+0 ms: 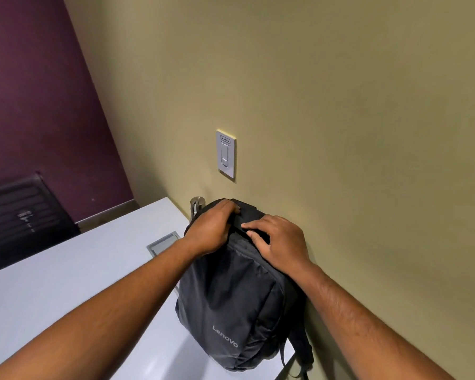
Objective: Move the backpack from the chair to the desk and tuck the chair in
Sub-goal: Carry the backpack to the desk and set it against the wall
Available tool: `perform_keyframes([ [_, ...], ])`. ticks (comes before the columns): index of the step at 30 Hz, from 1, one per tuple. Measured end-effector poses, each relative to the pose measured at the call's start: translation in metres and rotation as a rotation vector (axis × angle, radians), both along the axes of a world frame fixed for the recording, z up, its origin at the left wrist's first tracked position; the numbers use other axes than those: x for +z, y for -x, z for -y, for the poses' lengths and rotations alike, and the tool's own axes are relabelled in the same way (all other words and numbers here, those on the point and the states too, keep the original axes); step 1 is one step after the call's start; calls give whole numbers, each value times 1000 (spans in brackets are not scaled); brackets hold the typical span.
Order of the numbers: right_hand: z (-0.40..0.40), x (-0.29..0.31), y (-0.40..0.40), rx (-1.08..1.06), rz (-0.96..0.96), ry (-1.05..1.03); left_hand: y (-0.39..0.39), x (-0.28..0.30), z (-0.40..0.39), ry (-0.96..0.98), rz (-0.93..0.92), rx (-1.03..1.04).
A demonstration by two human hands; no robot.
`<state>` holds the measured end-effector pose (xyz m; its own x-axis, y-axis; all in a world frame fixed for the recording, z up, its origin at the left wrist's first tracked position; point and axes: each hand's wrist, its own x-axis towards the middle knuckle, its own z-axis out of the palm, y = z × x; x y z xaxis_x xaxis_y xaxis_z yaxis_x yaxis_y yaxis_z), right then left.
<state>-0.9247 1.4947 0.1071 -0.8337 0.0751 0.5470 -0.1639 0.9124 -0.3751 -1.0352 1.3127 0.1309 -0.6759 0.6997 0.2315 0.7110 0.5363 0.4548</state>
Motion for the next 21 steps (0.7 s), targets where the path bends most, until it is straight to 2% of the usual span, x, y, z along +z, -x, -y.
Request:
perform_keyframes([
  [6, 10, 13, -2, -3, 45, 29, -3, -16, 29, -79, -89, 50],
  [10, 22, 14, -6, -41, 42, 55, -6, -38, 51, -251, 78, 265],
  [14, 42, 20, -9, -17, 82, 17, -21, -55, 57, -482, 439, 573],
  [16, 55, 22, -9, 20, 136, -30, -25, -75, 60, -620, 646, 824],
  [18, 65, 21, -10, 39, 182, -108, -28, -108, 67, -629, 882, 1087],
  [20, 70, 16, -12, 22, 199, -192, -39, -144, 75, -641, 1152, 1212],
  [21, 71, 14, -12, 9, 202, -223, -47, -161, 76, -703, 1294, 1203],
])
